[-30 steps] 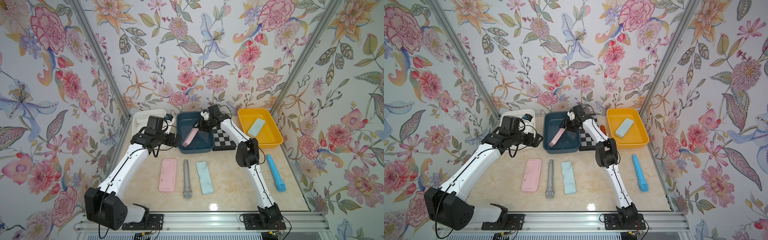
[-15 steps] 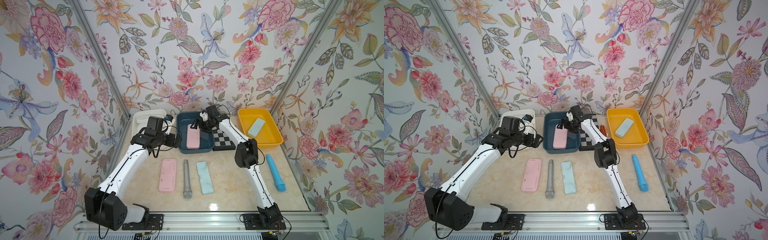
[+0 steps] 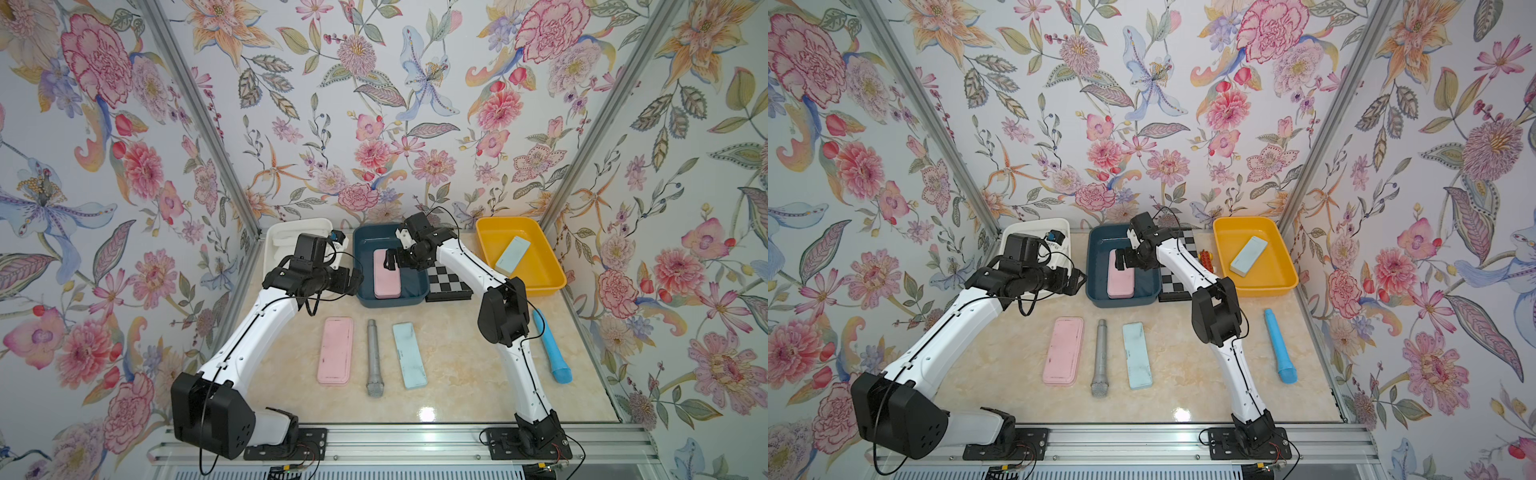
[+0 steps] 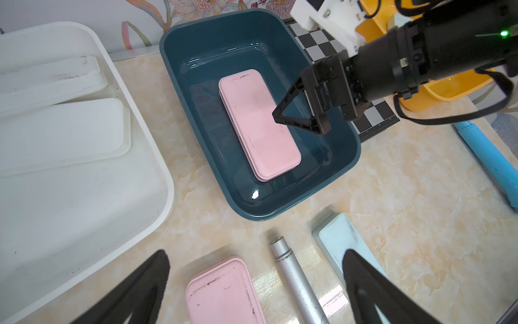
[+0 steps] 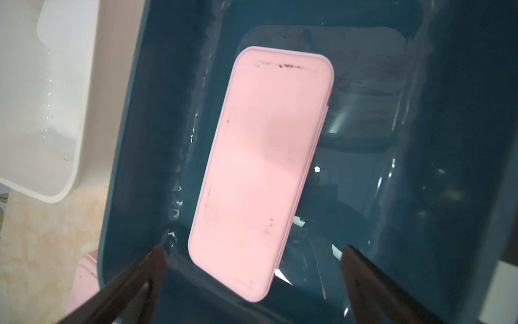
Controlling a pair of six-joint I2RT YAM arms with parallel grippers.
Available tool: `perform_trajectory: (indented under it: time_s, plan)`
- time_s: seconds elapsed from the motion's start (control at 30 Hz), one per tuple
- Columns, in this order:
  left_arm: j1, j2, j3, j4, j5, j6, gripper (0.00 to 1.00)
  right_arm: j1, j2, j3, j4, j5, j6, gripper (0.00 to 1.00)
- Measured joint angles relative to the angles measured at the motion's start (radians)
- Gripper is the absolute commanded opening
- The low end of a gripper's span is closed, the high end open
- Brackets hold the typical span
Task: Place the pencil cases by color into the storage box
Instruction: Place the pencil case at the storage box, then pick up the pencil case from the center of the board.
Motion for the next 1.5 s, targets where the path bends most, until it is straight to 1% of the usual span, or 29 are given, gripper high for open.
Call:
perform_trajectory:
  time_s: [0.1,0.17,0.3,0.43,0.6,0.67,0.87,1.07,1.27,1.5]
  plan:
    - [0.0,0.014,-0.003,-0.001,-0.013,-0.006,0.98,0.031,-0.183,-0.176,0.053,0.053,-0.023,1.0]
    - [0.0,0.021,-0.006,-0.001,-0.024,-0.01,0.98,0.043,-0.285,-0.264,0.072,0.085,-0.03,1.0]
    - [0.0,0.031,-0.008,-0.001,-0.031,-0.018,0.98,0.068,-0.432,-0.433,0.1,0.151,-0.025,1.0]
    - [0.002,0.042,-0.009,-0.001,-0.045,-0.025,0.98,0.128,-0.521,-0.624,0.097,0.204,0.011,1.0]
    - [0.016,0.061,-0.01,-0.001,-0.051,-0.038,0.99,0.251,-0.587,-0.838,0.1,0.254,0.114,1.0]
    - [0.024,0.061,-0.012,-0.001,-0.062,-0.047,0.98,0.294,-0.615,-0.9,0.102,0.274,0.157,1.0]
    - [0.063,0.068,-0.012,-0.002,-0.072,-0.065,0.98,0.389,-0.658,-0.992,0.127,0.317,0.268,1.0]
    - [0.072,0.084,-0.012,-0.009,-0.05,-0.076,0.98,0.449,-0.654,-1.019,0.146,0.338,0.338,1.0]
    - [0.072,0.084,-0.012,-0.013,-0.039,-0.079,0.98,0.487,-0.631,-1.072,0.194,0.346,0.39,1.0]
    - [0.071,0.084,-0.012,-0.017,-0.021,-0.079,0.98,0.506,-0.573,-1.123,0.212,0.353,0.425,0.99]
